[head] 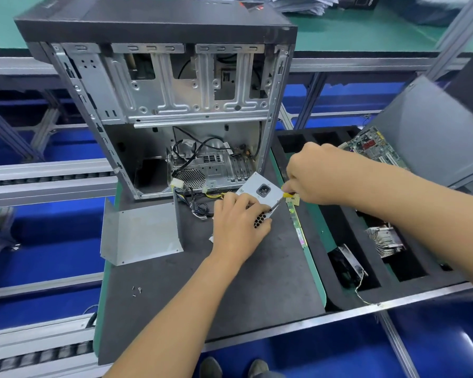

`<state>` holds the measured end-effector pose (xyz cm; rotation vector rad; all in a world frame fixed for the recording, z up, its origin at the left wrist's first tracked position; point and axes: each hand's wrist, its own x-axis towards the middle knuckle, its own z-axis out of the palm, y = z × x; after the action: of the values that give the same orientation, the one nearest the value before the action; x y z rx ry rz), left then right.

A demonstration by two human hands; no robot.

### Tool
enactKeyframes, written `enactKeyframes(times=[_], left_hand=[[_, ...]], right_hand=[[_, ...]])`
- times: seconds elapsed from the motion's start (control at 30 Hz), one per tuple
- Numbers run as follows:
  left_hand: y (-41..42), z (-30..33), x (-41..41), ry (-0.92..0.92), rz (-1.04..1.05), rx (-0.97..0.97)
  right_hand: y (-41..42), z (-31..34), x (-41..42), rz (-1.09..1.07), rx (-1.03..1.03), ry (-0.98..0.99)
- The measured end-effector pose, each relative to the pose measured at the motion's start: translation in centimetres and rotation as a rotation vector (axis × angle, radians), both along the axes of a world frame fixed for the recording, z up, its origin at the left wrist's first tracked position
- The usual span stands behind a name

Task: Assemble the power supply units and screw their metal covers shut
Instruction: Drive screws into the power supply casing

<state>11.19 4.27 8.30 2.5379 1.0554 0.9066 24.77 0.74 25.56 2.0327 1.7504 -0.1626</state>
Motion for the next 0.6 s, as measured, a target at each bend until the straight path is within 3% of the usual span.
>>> enactKeyframes(times=[0.07,0.23,0.3,0.43,0.47,0.53,0.6], left_hand=[[0.0,-0.1,0.0,0.001,0.009,0.003],[0.1,-0.3,0.2,-0.007,0.01,0.037],[0.0,-0.4,0.3,-0.017,0.044,0.076],[-0.1,-0.5,0.5,0.178,0.191,0.015],[-0.1,-0.4,0.6,0.228,0.206,-0.01],[0.0,-0.4,0.6,0.28,0.212,-0.048],[0.0,-0.4,0.6,0.31,0.217,-0.065]], right_hand=[[-0.1,0.1,0.1,-0.055,-0.055,0.019],[-0.9,0.4,1.1,0.328,-0.126,-0.123],[-1.1,0.2,0.9,0.378,-0.128,-0.173],[-0.1,-0.2,1.1,-0.129,-0.052,0.227],[-0.1,-0.1,1.3,-0.161,-0.081,0.252],[-0.5,0.2,1.0,-0.014,-0.115,0.186],[-1.0,0.1,1.1,0.347,-0.073,-0.045]])
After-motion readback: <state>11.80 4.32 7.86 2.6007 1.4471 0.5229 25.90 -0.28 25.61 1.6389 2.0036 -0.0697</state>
